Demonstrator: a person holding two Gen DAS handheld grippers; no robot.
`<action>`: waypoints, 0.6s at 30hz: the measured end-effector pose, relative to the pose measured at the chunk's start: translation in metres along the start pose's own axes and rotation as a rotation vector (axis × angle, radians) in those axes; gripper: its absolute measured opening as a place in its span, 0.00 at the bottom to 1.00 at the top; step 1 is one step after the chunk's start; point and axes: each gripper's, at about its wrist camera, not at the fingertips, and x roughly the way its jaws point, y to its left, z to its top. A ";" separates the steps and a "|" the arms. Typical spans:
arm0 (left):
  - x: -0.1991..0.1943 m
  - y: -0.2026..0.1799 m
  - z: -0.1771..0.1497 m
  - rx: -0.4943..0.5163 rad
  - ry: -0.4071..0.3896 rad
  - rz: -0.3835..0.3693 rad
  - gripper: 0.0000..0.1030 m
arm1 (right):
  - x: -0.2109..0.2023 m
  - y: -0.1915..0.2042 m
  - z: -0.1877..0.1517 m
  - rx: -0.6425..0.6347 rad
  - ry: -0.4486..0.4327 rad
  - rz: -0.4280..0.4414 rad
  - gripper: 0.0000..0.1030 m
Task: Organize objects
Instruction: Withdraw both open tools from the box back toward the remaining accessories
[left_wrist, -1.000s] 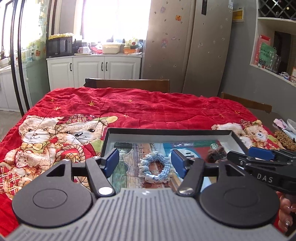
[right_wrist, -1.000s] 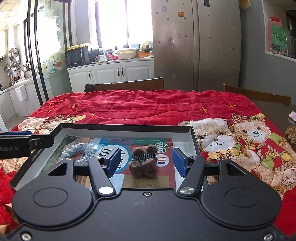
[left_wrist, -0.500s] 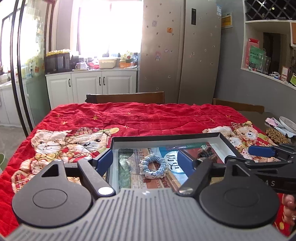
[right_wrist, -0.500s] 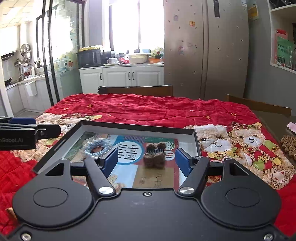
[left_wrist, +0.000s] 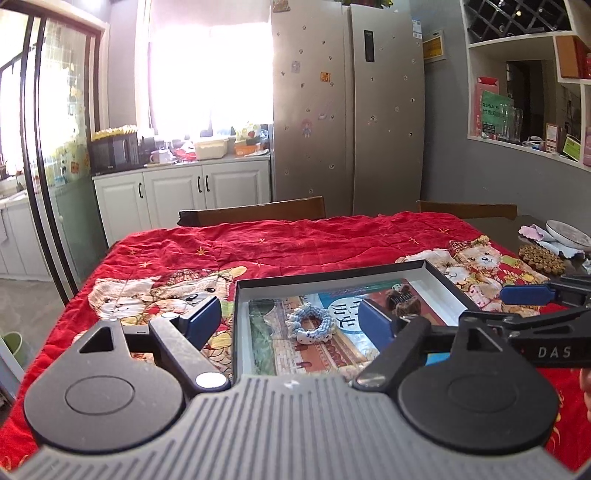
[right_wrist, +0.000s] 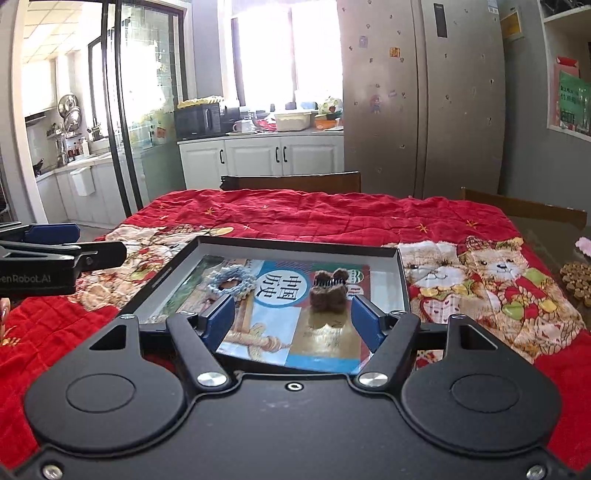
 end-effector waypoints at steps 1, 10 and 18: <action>-0.004 0.001 -0.001 0.004 -0.002 0.001 0.87 | -0.002 -0.001 -0.001 0.002 0.001 0.002 0.66; -0.034 0.001 -0.011 0.028 -0.019 -0.004 0.88 | -0.028 -0.002 -0.014 0.004 0.005 0.002 0.66; -0.055 -0.001 -0.020 0.049 -0.039 -0.012 0.91 | -0.048 -0.001 -0.029 -0.017 0.016 0.017 0.66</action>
